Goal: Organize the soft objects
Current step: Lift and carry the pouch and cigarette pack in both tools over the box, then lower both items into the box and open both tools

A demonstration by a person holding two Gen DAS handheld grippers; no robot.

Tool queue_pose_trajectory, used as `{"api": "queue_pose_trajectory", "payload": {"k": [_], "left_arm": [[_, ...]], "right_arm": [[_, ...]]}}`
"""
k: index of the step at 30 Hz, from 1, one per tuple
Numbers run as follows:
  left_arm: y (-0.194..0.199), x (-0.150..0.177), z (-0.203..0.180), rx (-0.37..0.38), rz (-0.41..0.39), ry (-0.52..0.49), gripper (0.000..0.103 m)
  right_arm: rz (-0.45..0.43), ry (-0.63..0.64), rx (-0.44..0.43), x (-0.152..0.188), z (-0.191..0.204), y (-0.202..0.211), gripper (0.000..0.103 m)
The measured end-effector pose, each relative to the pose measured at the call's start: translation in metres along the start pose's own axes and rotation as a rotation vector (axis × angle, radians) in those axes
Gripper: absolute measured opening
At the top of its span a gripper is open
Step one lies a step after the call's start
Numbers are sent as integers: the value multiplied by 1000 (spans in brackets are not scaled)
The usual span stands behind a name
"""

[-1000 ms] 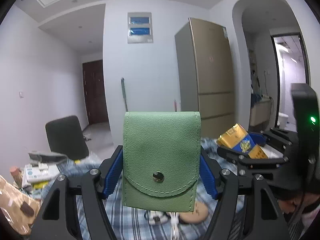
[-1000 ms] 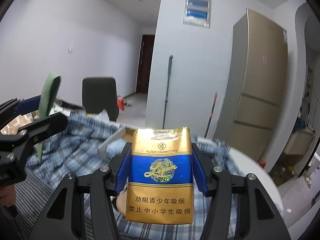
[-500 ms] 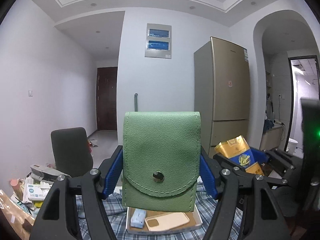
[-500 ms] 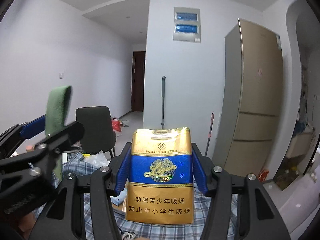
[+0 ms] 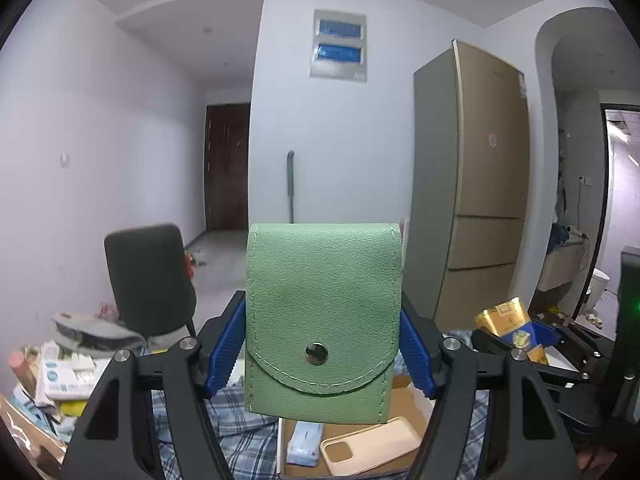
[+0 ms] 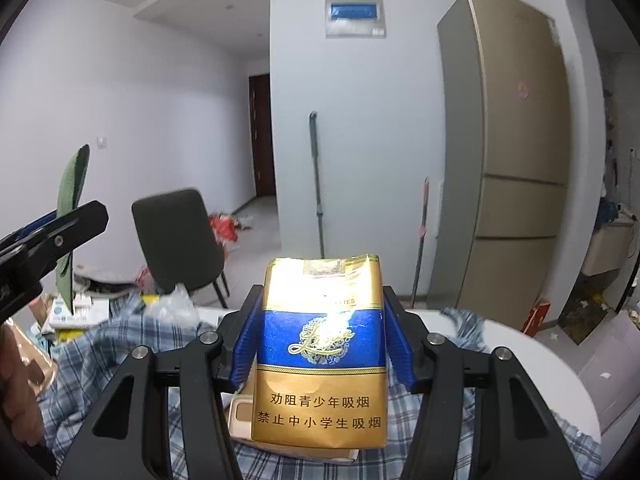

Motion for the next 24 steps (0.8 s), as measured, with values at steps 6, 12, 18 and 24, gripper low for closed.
{"api": "queue_pose_trajectory", "payload": {"k": [6, 12, 18, 24], "left_arm": [[-55, 29, 16, -18, 150, 3, 72], [-102, 60, 23, -59, 298, -34, 72], [-123, 93, 18, -52, 387, -62, 72], [-143, 114, 20, -29, 438, -58, 72]], "right_arm": [[105, -18, -49, 29, 5, -37, 55], [212, -44, -104, 58, 6, -71, 55], [318, -28, -139, 88, 16, -105, 56], [381, -22, -146, 113, 18, -125, 56]]}}
Point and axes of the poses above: each gripper's, at about its wrist camera, not at the fingertips, and y roughly against the way its jaws point, z to its left, x to its underside, the point moved 4 cm from there along -y, roughly the way its jaws point, and after that the axes turned 8 degrees about y, right-handed, at the moved point
